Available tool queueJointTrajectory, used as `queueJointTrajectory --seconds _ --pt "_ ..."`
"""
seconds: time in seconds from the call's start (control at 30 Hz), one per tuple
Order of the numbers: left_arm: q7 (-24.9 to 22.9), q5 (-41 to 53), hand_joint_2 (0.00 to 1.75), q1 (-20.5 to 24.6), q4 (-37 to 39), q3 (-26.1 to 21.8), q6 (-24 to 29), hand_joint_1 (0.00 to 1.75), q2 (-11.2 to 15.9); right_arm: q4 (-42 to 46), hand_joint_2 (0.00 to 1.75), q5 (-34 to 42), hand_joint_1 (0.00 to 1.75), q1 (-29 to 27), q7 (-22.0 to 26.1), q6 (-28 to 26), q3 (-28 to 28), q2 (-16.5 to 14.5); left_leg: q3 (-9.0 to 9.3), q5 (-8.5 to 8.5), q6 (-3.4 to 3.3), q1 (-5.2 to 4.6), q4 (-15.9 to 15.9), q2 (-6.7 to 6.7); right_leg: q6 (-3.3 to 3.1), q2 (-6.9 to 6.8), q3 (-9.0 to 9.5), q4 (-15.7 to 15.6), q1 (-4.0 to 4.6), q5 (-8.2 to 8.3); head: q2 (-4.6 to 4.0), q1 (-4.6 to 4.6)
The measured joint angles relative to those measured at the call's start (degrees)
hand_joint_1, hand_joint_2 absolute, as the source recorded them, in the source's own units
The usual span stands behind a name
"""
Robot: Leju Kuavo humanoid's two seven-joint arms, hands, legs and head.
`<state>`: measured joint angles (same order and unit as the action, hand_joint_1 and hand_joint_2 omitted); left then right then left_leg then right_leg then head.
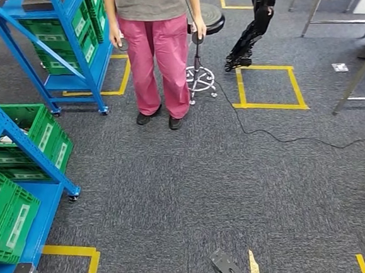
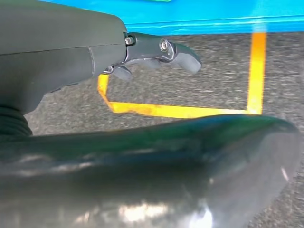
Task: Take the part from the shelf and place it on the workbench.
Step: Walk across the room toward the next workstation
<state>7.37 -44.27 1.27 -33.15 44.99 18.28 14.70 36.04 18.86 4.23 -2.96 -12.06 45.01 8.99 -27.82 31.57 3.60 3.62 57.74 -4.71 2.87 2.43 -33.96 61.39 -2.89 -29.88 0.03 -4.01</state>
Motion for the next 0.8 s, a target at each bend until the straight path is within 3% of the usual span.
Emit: queueJointTrajectory --seconds 0.03,0.1,0.17,0.2,0.23,0.27,0.33,0.4,0.47,0.5,0.57,0.6,0.67,0.7,0.73,0.8 --pt "0.00 0.01 0.00 0.03 0.03 0.08 -0.01 0.00 -0.02 -0.03 0.00 -0.04 0.00 0.03 0.05 -0.01 -0.02 0.01 -0.86 0.75 -0.10 -0.04 1.64 0.95 -0.40 -0.69 0.10 0.00 0.20 -0.13 -0.01 0.11" --pt "0.00 0.03 0.00 0.35 0.05 0.20 -0.01 0.00 -0.06 -0.06 0.00 -0.08 0.00 0.12 0.13 0.00 -0.05 0.01 -4.55 3.59 -0.65 -0.53 8.59 3.27 -1.05 -2.22 0.38 -0.17 0.77 -0.38 -0.01 0.39" --pt "0.00 0.05 0.00 0.51 0.06 0.26 -0.01 0.00 -0.09 -0.12 0.00 -0.09 0.00 0.14 0.14 0.04 -0.03 0.01 -9.02 5.90 -1.52 -1.35 16.28 3.99 -1.52 -3.81 0.63 -0.25 1.51 -0.69 -0.02 0.43" --pt "0.00 0.05 0.00 0.40 0.06 0.29 -0.02 0.00 -0.10 -0.15 0.00 -0.09 0.00 0.16 0.14 0.05 -0.02 0.01 -10.25 5.70 -2.10 -1.84 17.98 4.02 -1.81 -4.52 0.82 -0.26 1.86 -0.88 -0.02 0.42" --pt "0.00 0.05 0.00 0.26 0.07 0.33 -0.02 0.00 -0.09 -0.17 0.00 -0.09 0.00 0.20 0.14 0.06 -0.02 0.01 -10.42 4.29 -2.78 -2.42 17.47 4.07 -2.09 -5.17 1.13 -0.26 2.17 -1.11 -0.02 0.41" --pt "0.00 0.05 0.00 0.16 0.08 0.37 -0.03 0.00 -0.05 -0.19 0.00 -0.09 0.00 0.28 0.14 0.07 -0.02 0.01 -9.59 1.89 -3.58 -3.09 14.90 4.37 -2.32 -5.84 1.57 -0.31 2.42 -1.36 -0.02 0.41" --pt "0.01 0.07 0.00 0.23 0.09 0.43 -0.03 0.00 0.14 -0.19 0.00 -0.08 0.00 0.46 0.15 0.11 -0.02 -0.08 -7.02 -2.20 -5.28 -4.55 8.30 6.71 -2.48 -7.07 2.29 -0.59 2.80 -1.85 -0.02 0.40" --pt "0.04 0.07 0.00 0.55 0.12 0.45 -0.02 0.00 0.36 -0.21 0.00 -0.08 0.00 0.64 0.16 0.14 -0.02 -0.21 -5.50 -2.94 -6.38 -5.55 4.29 8.78 -2.17 -8.27 2.61 -0.93 3.05 -2.00 -0.02 0.48" --pt "0.07 0.06 0.00 0.61 0.16 0.46 -0.01 0.00 0.50 -0.23 0.00 -0.08 0.00 0.81 0.16 0.19 -0.02 -0.26 -5.12 -2.66 -6.62 -5.74 2.64 8.12 -1.71 -9.61 2.82 -1.24 3.16 -1.93 -0.02 0.60" --pt "0.08 0.06 0.00 0.43 0.18 0.47 0.00 0.00 0.51 -0.23 0.00 -0.08 0.00 0.87 0.16 0.21 -0.04 -0.26 -4.89 -2.87 -6.55 -5.58 1.94 7.47 -1.46 -9.17 2.73 -1.13 3.11 -2.11 -0.02 0.57" --pt "0.10 0.06 0.00 0.27 0.21 0.48 -0.01 0.00 0.47 -0.23 0.00 -0.09 0.00 0.90 0.21 0.14 -0.07 -0.27 -4.41 -3.49 -6.54 -5.04 0.83 6.08 -0.98 -6.08 1.48 1.56 2.92 -3.70 -0.02 0.51" --pt "0.11 0.06 0.00 0.36 0.21 0.48 -0.02 0.00 0.39 -0.25 0.00 -0.09 0.00 0.85 0.22 0.12 -0.06 -0.27 -4.34 -3.64 -6.57 -4.85 0.63 5.41 -0.75 -4.10 -0.08 4.55 2.76 -5.05 -0.02 0.44" --pt "0.11 0.07 0.00 0.54 0.23 0.48 -0.07 0.00 0.16 -0.32 0.00 -0.09 0.00 0.65 0.19 0.10 -0.03 -0.27 -4.36 -3.68 -6.69 -4.71 0.64 3.90 -0.35 -2.68 -4.01 11.49 2.62 -7.35 -0.03 0.35" --pt "0.11 0.07 0.00 0.48 0.23 0.49 -0.09 0.00 0.04 -0.37 0.00 -0.09 0.00 0.56 0.17 0.11 -0.03 -0.27 -4.32 -3.65 -6.68 -4.69 0.66 3.12 -0.18 -2.55 -5.37 13.28 2.60 -7.29 -0.03 0.33" --pt "0.11 0.07 0.00 0.40 0.24 0.49 -0.10 0.00 -0.03 -0.41 0.00 -0.09 0.00 0.53 0.15 0.10 -0.05 -0.27 -4.25 -3.61 -6.62 -4.64 0.69 2.34 -0.05 -2.48 -5.81 13.06 2.57 -6.11 -0.03 0.32" --pt "0.11 0.07 0.00 0.34 0.25 0.49 -0.11 0.00 -0.12 -0.43 0.00 -0.09 0.00 0.56 0.14 0.09 -0.09 -0.26 -3.99 -3.37 -6.28 -4.45 0.82 0.86 0.13 -1.56 -3.73 6.88 2.36 -1.51 -0.03 0.27"
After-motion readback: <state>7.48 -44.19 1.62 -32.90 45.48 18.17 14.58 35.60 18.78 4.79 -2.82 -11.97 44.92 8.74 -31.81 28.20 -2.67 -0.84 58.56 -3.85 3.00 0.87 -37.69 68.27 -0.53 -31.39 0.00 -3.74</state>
